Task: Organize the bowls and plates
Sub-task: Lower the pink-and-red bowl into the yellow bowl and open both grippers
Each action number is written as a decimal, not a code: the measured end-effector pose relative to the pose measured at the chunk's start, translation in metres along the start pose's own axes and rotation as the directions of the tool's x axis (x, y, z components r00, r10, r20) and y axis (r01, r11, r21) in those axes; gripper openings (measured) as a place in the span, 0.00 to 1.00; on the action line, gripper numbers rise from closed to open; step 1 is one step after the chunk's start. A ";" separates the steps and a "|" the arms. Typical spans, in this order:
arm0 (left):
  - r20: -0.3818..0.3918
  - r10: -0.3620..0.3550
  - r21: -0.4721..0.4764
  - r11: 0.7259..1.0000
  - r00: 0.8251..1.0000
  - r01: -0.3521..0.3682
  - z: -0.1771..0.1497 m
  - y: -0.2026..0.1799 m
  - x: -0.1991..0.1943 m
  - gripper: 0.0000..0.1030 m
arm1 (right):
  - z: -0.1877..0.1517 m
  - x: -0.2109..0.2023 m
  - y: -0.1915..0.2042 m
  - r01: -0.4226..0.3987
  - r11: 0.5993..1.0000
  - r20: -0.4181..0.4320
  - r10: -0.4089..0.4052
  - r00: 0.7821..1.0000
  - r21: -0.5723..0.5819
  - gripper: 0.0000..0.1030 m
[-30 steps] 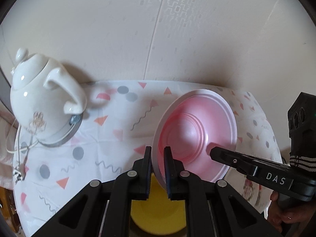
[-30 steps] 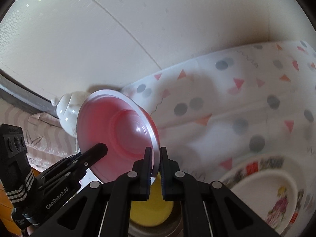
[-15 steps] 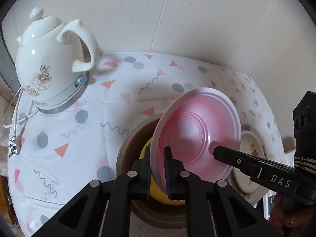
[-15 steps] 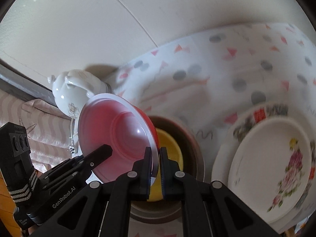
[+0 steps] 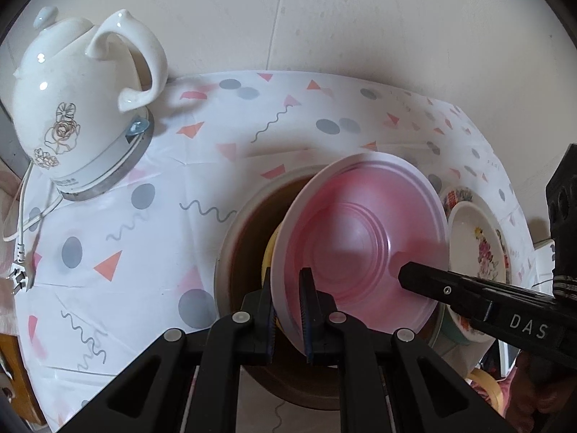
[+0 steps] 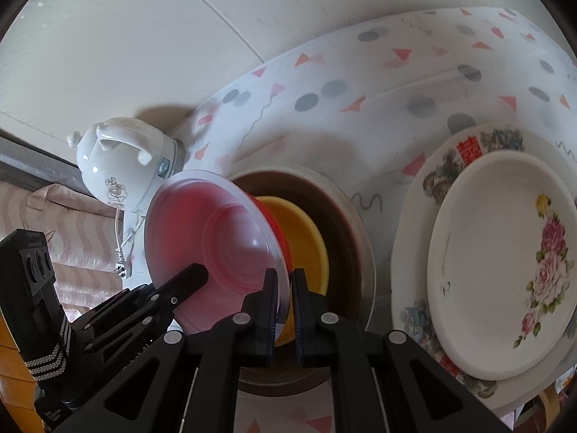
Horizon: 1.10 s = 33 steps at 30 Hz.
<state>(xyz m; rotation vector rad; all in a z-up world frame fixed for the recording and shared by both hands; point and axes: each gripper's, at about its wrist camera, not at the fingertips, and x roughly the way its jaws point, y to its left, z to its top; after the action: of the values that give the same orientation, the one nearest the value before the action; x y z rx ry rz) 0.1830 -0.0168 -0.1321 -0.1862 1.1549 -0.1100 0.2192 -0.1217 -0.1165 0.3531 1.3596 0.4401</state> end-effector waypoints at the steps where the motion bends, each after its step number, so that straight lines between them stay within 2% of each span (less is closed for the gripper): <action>1: -0.002 0.001 0.002 1.000 1.000 -0.001 0.000 0.000 0.001 0.11 | 0.000 0.002 -0.001 0.001 1.000 -0.003 -0.001 1.000 0.007 0.08; 11: 0.005 0.007 0.018 1.000 1.000 -0.007 0.001 -0.003 0.004 0.12 | -0.003 0.007 -0.003 0.013 0.999 -0.009 -0.012 1.000 0.031 0.08; 16: 0.034 0.011 -0.015 1.000 0.999 -0.011 0.005 0.004 -0.003 0.12 | -0.003 0.005 -0.004 0.025 0.999 -0.004 -0.025 1.000 0.036 0.08; 26: 0.054 0.013 -0.019 1.000 0.998 -0.012 0.002 0.006 -0.010 0.12 | 0.001 0.004 -0.002 0.038 0.999 0.002 -0.038 0.999 0.031 0.08; 33: 0.088 0.016 -0.051 0.999 0.996 -0.011 0.002 0.013 -0.020 0.12 | 0.007 -0.001 -0.001 0.019 0.999 0.036 -0.020 0.999 0.037 0.08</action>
<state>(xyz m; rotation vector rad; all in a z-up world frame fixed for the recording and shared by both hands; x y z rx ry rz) 0.1764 -0.0003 -0.1158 -0.2253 1.0715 -0.0602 0.2258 -0.1229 -0.1146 0.3758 1.3365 0.3911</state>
